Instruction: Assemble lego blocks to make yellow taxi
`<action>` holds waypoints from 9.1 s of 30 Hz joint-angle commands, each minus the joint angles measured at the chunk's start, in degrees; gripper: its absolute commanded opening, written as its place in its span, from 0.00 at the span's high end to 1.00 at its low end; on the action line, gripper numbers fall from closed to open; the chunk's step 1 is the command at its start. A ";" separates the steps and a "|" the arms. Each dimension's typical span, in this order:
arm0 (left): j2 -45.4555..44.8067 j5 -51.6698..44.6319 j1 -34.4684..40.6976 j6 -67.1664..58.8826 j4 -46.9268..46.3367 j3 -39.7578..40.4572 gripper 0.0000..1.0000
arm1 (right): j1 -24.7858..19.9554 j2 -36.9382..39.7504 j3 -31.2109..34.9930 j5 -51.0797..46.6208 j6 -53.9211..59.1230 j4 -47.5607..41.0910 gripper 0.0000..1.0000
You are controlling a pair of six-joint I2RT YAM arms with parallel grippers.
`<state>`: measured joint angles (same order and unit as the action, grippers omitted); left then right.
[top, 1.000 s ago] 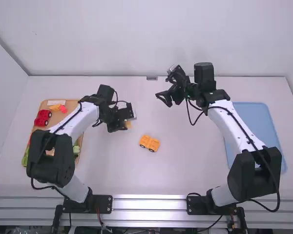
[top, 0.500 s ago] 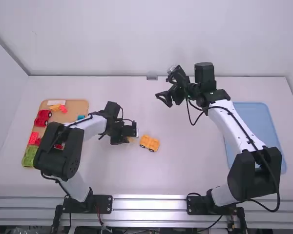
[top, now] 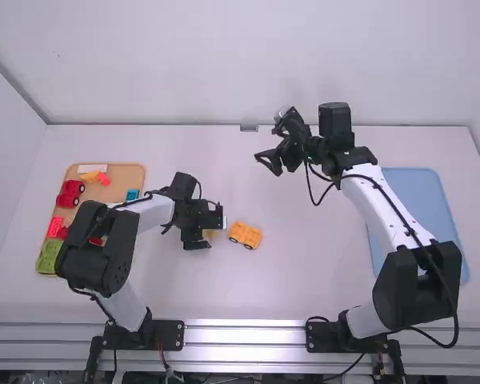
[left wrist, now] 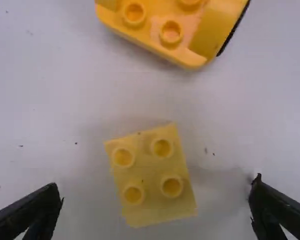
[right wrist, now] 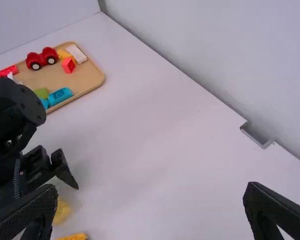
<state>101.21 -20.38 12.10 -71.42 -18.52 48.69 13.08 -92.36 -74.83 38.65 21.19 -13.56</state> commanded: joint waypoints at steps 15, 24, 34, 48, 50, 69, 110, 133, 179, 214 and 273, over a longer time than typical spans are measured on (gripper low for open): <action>-11.43 -30.62 -17.75 4.57 0.09 -0.37 0.01 | 0.13 0.31 -0.96 -7.06 0.66 5.27 0.01; -10.91 -31.71 -16.61 -3.30 -0.07 -2.29 0.01 | 0.09 0.31 4.46 1.73 10.45 2.27 0.01; -4.35 -40.30 -16.63 -12.31 4.15 -3.98 0.01 | -0.50 0.33 25.49 7.96 3.28 30.51 0.02; 3.28 -44.92 -16.61 -3.76 9.84 -3.98 0.01 | 3.19 -2.80 41.70 8.37 5.44 48.28 0.02; 3.54 -43.30 -16.59 -2.62 9.86 -4.07 0.01 | 4.00 -2.82 43.43 6.82 5.97 51.01 0.01; 7.34 -44.57 -16.59 12.57 38.80 -15.37 0.01 | 7.91 -2.91 55.49 4.98 6.29 58.95 0.01; 11.74 -35.80 -15.10 10.08 40.04 -16.04 0.46 | 11.56 -22.58 50.36 7.58 4.15 72.74 0.01; 10.71 -40.24 -15.10 7.67 39.98 -16.13 0.98 | 13.44 -28.41 46.95 -0.81 4.92 73.18 0.06; 3.61 -38.77 -0.92 15.63 33.05 -6.47 0.98 | -0.02 -34.62 24.98 23.47 44.63 29.11 0.13; 4.94 -24.00 3.65 24.50 29.18 -2.80 0.98 | 0.09 -34.62 24.98 18.45 37.97 31.56 0.51; 4.87 -23.10 3.65 18.01 27.93 -2.99 0.88 | 2.34 -34.62 24.98 18.78 36.24 32.50 0.49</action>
<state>106.48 -43.62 16.01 -53.63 9.67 46.02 15.27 -125.47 -49.82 60.53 58.41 19.86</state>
